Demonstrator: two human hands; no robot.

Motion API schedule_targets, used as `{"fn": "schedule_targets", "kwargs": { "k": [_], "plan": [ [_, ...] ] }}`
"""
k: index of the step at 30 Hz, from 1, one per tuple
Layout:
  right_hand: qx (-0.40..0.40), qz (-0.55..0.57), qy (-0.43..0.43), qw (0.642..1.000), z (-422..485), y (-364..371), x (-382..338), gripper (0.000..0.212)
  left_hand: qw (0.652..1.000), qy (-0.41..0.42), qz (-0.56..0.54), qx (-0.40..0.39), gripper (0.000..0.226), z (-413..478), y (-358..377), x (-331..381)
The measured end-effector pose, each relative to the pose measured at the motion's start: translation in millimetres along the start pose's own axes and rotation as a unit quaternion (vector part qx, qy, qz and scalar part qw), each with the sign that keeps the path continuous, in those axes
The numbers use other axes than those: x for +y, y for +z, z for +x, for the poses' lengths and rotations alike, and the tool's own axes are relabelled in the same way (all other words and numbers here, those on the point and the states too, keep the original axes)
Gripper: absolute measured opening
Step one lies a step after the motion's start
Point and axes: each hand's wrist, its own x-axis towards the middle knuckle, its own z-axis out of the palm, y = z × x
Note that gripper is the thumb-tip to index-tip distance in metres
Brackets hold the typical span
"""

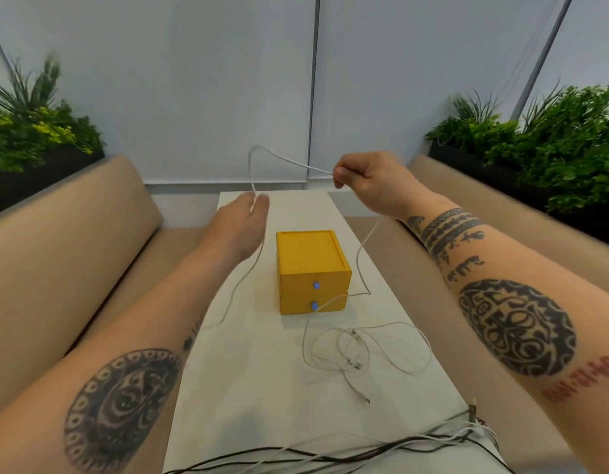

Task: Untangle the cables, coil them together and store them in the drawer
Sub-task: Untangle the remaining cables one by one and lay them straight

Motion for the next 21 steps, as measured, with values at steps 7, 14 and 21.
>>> {"fn": "schedule_targets", "kwargs": {
  "k": [7,14,21],
  "plan": [
    [0.047,-0.046,0.019,0.998,11,-2,-11,0.027,0.983,0.003,0.116,0.143,0.053,6,-9,62],
    [-0.006,-0.074,0.007,0.997,6,-2,-12,0.027,0.971,0.176,0.086,0.134,0.037,10,-2,69],
    [-0.071,-0.047,0.003,0.996,-5,6,-11,0.028,0.988,0.152,-0.033,0.021,0.026,8,4,54]
  ]
}}
